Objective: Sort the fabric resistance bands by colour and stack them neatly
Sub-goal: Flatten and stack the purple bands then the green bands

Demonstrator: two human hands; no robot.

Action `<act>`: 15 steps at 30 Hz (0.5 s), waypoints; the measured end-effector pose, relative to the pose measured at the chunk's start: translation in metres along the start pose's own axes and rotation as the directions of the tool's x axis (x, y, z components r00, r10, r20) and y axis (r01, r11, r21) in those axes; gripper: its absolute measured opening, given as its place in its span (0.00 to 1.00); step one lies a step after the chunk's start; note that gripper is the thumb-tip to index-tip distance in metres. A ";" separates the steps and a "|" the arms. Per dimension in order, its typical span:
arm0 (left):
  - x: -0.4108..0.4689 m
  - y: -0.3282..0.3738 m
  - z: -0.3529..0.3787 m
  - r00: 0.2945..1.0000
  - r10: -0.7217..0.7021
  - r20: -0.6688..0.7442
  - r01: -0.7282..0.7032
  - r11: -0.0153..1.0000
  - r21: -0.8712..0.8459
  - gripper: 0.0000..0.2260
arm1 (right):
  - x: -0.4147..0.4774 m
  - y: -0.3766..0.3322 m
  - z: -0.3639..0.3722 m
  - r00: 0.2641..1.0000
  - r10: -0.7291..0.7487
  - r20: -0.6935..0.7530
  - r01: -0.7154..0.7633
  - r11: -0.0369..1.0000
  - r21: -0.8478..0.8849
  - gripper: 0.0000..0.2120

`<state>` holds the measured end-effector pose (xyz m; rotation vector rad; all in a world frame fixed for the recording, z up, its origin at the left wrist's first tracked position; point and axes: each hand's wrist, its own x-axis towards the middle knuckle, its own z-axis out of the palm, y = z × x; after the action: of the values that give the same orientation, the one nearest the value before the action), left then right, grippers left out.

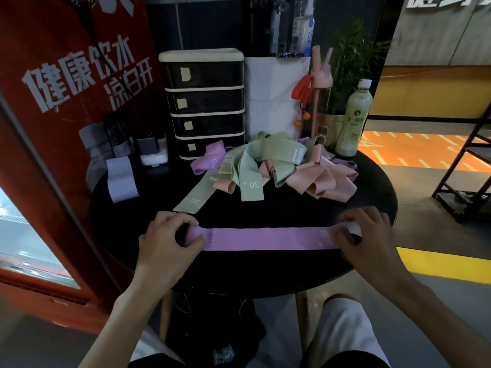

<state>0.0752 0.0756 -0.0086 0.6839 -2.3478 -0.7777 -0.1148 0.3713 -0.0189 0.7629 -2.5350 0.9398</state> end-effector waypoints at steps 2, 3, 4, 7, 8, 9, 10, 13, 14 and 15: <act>-0.001 0.002 0.000 0.999 -0.005 0.041 0.003 0.998 0.069 0.08 | -0.003 -0.002 0.001 0.998 -0.066 0.016 0.067 0.994 -0.089 0.06; -0.001 0.003 0.000 0.999 -0.012 0.051 0.007 0.995 0.095 0.07 | -0.004 -0.003 0.001 0.997 -0.072 0.035 0.076 0.989 -0.126 0.05; -0.001 0.003 0.000 0.998 -0.020 0.057 0.014 0.994 0.108 0.05 | -0.005 -0.004 0.000 0.997 -0.065 0.046 0.071 0.985 -0.154 0.04; -0.001 0.003 0.000 0.998 -0.034 0.061 0.027 0.993 0.114 0.05 | -0.002 -0.012 -0.003 0.997 -0.065 0.035 0.071 0.977 -0.201 0.04; -0.001 0.003 0.001 0.998 -0.034 0.058 0.028 0.993 0.114 0.05 | 0.003 -0.018 -0.004 0.996 -0.077 0.044 0.084 0.979 -0.186 0.03; -0.001 0.003 0.001 0.998 -0.036 0.058 0.029 0.993 0.114 0.05 | 0.008 -0.026 -0.005 0.993 -0.095 0.071 0.105 0.982 -0.154 0.03; -0.001 0.003 0.001 0.998 -0.036 0.059 0.029 0.993 0.116 0.05 | 0.016 -0.035 -0.003 0.986 -0.119 0.114 0.132 0.986 -0.107 0.03; -0.001 0.002 0.001 0.997 -0.028 0.073 0.018 0.991 0.129 0.05 | 0.041 -0.069 0.013 0.956 -0.210 0.204 0.217 0.976 -0.011 0.03; -0.001 0.003 0.002 0.997 -0.024 0.075 0.014 0.992 0.125 0.05 | 0.050 -0.079 0.024 0.952 -0.217 0.216 0.223 0.975 -0.003 0.05; -0.001 0.003 0.002 0.997 -0.017 0.074 0.010 0.994 0.106 0.05 | 0.058 -0.088 0.034 0.950 -0.208 0.232 0.214 0.977 -0.003 0.08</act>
<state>0.0736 0.0789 -0.0083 0.7272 -2.4684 -0.7004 -0.1138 0.2712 0.0275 1.1697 -2.5847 0.7821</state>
